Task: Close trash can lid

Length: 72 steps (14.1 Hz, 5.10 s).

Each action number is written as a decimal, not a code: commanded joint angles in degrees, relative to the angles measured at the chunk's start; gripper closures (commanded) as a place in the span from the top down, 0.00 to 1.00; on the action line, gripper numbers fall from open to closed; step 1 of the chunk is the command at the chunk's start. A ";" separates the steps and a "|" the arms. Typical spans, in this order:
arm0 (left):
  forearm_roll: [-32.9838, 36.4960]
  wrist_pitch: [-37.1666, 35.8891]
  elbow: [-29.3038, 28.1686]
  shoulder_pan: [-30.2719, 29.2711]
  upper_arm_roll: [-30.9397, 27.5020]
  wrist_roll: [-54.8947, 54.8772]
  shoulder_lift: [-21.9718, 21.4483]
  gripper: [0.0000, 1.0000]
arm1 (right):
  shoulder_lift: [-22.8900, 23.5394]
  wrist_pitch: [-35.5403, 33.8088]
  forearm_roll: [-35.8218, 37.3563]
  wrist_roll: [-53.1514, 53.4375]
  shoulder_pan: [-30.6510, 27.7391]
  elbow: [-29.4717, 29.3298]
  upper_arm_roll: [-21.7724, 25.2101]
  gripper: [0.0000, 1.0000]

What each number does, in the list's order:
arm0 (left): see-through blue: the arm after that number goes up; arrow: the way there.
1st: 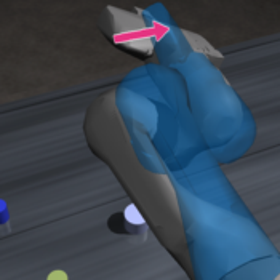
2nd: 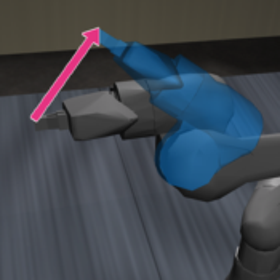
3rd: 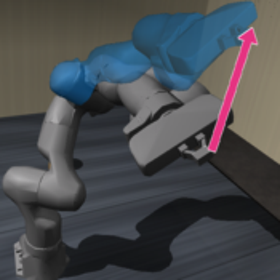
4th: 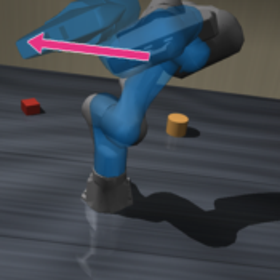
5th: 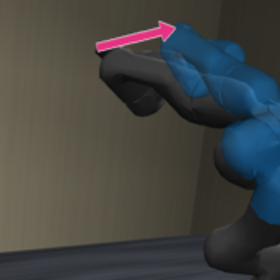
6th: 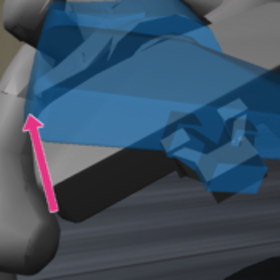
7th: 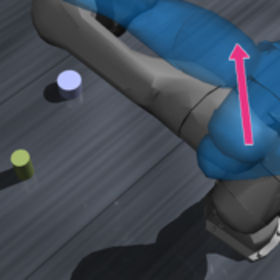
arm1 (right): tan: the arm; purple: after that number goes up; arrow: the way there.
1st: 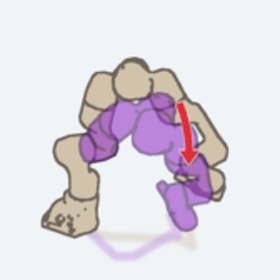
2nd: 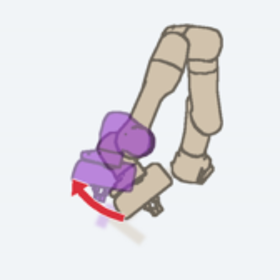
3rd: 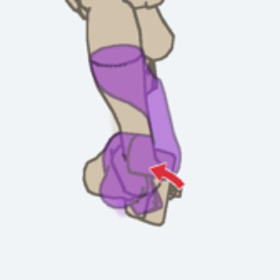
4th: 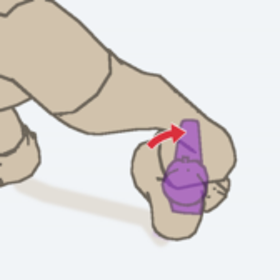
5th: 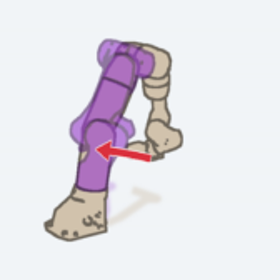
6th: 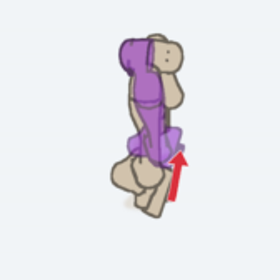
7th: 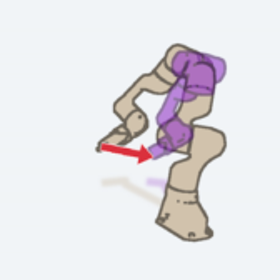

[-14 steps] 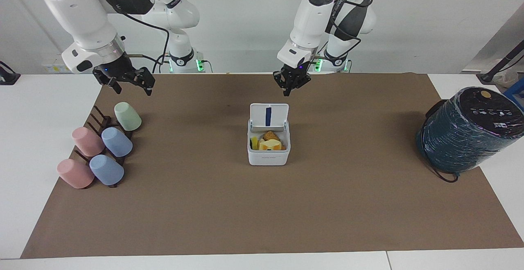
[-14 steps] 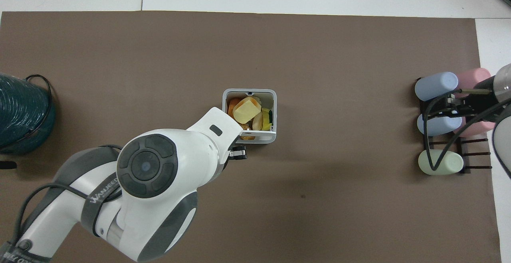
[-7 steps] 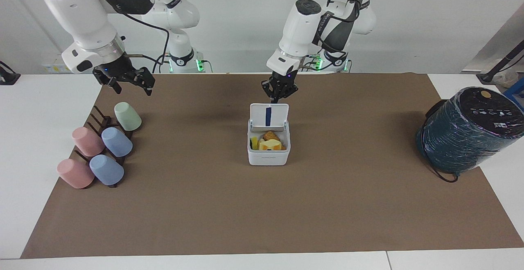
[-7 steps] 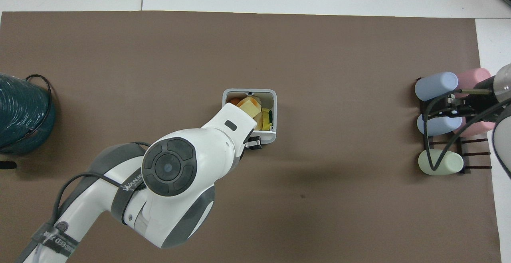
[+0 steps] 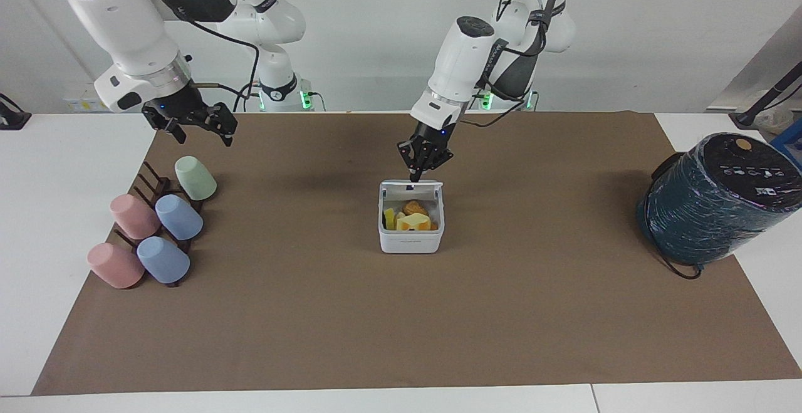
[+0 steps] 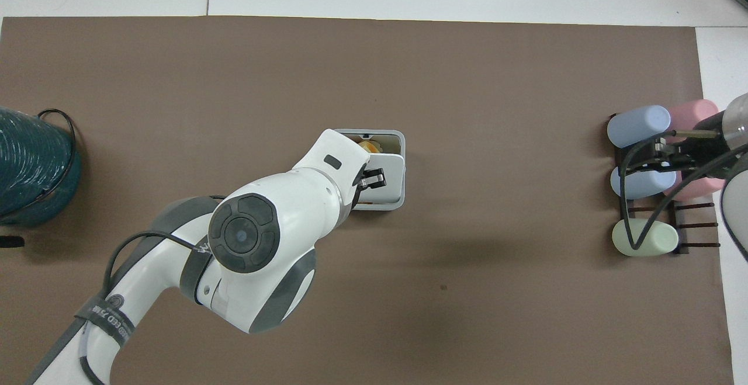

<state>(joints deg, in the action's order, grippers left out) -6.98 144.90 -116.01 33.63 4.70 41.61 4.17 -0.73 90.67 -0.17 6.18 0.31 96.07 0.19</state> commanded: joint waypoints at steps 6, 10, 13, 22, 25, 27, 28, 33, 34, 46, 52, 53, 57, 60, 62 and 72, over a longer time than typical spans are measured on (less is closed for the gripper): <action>-0.93 6.62 3.32 -0.41 -0.13 0.05 7.77 0.04 | -0.85 -0.23 -0.27 -0.56 -0.57 0.53 -0.45 1.00; -0.93 9.09 4.30 -0.49 -0.13 -0.21 10.25 0.03 | -0.85 -0.23 -0.27 -0.56 -0.57 0.53 -0.45 1.00; -0.85 9.09 4.56 -0.93 -0.22 -0.65 10.69 0.03 | -0.85 -0.31 -0.36 -0.56 -0.57 0.53 -0.45 1.00; -0.23 10.51 6.92 -1.37 -0.48 -1.44 14.73 0.02 | -0.85 -0.31 -0.27 -0.56 -0.57 0.53 -0.45 1.00; -0.14 -2.73 14.30 -3.03 -0.48 -1.44 14.73 0.02 | -0.85 -0.31 -0.27 -0.56 -0.57 0.53 -0.45 1.00; 0.03 -8.64 17.12 -3.39 -0.65 -1.53 14.21 0.02 | -0.85 -0.31 -0.27 -0.56 -0.57 0.53 -0.45 1.00; 0.38 -11.10 18.00 -3.39 -0.92 -1.61 13.86 0.02 | -0.85 -0.23 -0.27 -0.56 -0.57 0.53 -0.45 1.00; 3.28 -24.90 25.03 -7.34 -1.27 -5.64 12.98 0.02 | -0.85 -0.23 -0.27 -0.56 -0.57 0.53 -0.45 1.00; 3.20 -27.62 25.91 -8.83 -1.27 -8.27 12.71 0.02 | -0.85 -0.31 -0.27 -0.56 -0.57 0.53 -0.37 1.00; 5.75 -44.61 29.79 -25.52 -1.36 -37.97 8.41 0.13 | -0.85 -0.31 -0.27 -0.56 -0.57 0.53 -0.45 1.00; 7.77 -46.64 29.35 -32.04 -1.27 -49.42 7.26 0.62 | -0.85 -0.31 -0.27 -0.56 -0.57 0.53 -0.37 1.00; 7.77 -46.55 29.44 -32.31 -1.36 -50.65 7.17 0.69 | -0.85 -0.31 -0.27 -0.56 -0.57 0.53 -0.45 1.00; 9.26 -45.58 29.61 -33.89 -1.53 -54.69 7.00 1.00 | -0.85 -0.23 -0.27 -0.56 -0.57 0.53 -0.45 1.00; 9.26 -45.32 29.26 -33.80 -1.62 -54.70 6.73 1.00 | -0.85 -0.31 -0.27 -0.56 -0.57 0.53 -0.45 1.00; 9.17 -44.97 29.09 -33.80 -1.54 -54.27 6.56 1.00 | -0.85 -0.23 -0.27 -0.56 -0.57 0.53 -0.45 1.00; 9.26 -45.67 29.17 -32.93 -1.54 -54.17 4.54 1.00 | -0.85 -0.23 -0.27 -0.56 -0.57 0.53 -0.45 1.00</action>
<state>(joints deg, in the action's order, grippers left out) 0.92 99.29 -85.83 0.35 3.24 -12.34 10.39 -0.73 90.67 -0.17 6.18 0.31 96.07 0.19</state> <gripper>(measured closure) 0.000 0.000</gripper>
